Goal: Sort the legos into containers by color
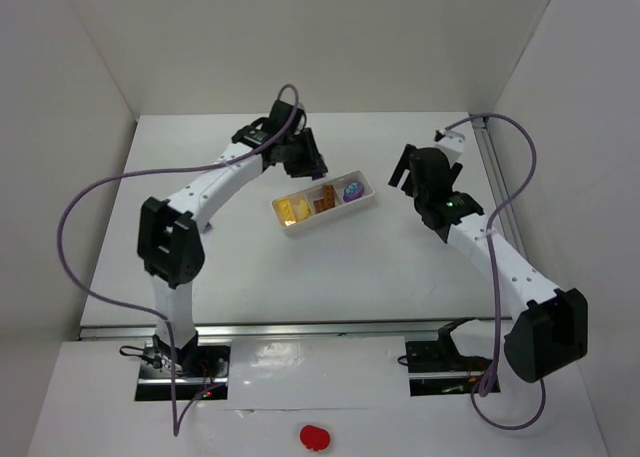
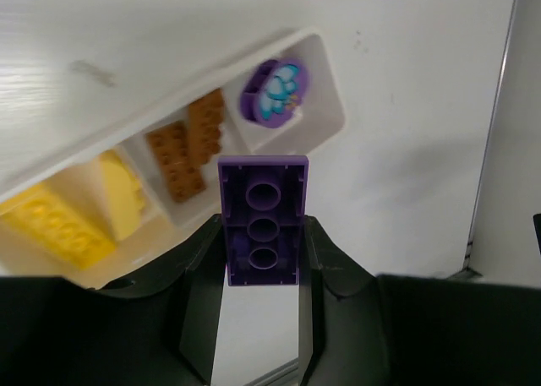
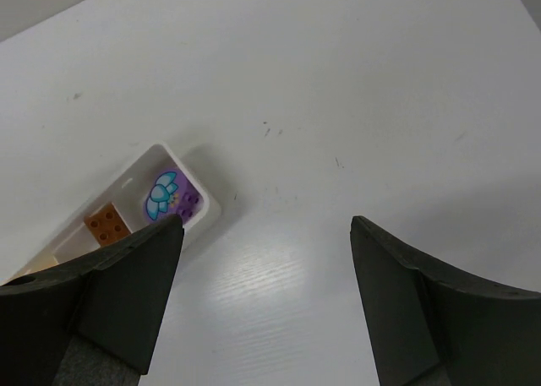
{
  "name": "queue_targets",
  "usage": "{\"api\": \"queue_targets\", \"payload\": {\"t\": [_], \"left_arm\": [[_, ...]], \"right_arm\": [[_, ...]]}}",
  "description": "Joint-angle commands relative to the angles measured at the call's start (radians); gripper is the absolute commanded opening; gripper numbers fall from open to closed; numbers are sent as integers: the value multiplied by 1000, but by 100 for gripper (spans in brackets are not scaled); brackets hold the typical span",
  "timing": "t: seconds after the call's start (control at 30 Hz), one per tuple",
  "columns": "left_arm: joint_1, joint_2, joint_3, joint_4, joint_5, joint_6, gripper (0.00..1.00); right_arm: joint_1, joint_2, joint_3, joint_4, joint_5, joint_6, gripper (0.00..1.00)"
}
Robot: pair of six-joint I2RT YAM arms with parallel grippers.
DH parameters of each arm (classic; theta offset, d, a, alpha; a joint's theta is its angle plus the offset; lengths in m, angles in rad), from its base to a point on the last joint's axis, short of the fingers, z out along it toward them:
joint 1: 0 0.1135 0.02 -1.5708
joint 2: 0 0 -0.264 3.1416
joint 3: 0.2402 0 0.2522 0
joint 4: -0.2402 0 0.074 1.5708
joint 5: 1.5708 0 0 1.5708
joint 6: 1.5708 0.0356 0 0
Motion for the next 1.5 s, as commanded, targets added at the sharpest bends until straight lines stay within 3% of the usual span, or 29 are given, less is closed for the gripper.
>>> {"api": "queue_targets", "payload": {"t": [0.0, 0.2, 0.47, 0.57, 0.6, 0.7, 0.77, 0.93, 1.1, 1.27, 1.33, 1.37, 1.47], "left_arm": [[-36, 164, 167, -10, 83, 38, 14], [-65, 395, 402, 24, 140, 58, 14], [-83, 508, 471, 46, 172, 57, 17], [-83, 529, 471, 46, 185, 47, 34], [-83, 529, 471, 46, 197, 47, 47], [-92, 529, 471, 46, 226, 57, 69], [-92, 519, 481, 46, 235, 57, 79], [-92, 447, 471, 46, 260, 75, 80], [-60, 185, 280, 32, 170, 93, 74], [145, -96, -91, 10, -3, 84, 74], [208, -161, -182, -32, -80, 75, 78], [273, -202, -255, -49, -161, 52, 88], [389, -227, -361, -117, -261, 12, 93]], "right_arm": [[-28, -104, -56, -46, -11, 98, 87], [-77, -182, -106, -71, -50, 98, 87], [-105, -192, -124, -118, -82, 89, 87], [-114, -192, -124, -118, -91, 80, 87], [-114, -192, -124, -118, -91, 80, 87], [-114, -192, -124, -118, -91, 71, 87], [-114, -192, -124, -118, -100, 71, 87], [-114, -192, -124, -109, -100, 61, 87], [-114, -192, -124, -100, -109, 61, 87], [-114, -192, -135, -69, -128, 43, 87], [-114, -182, -144, -57, -139, 43, 87], [-114, -173, -144, -57, -139, 43, 87], [-114, -164, -144, -37, -168, 43, 87]]}}
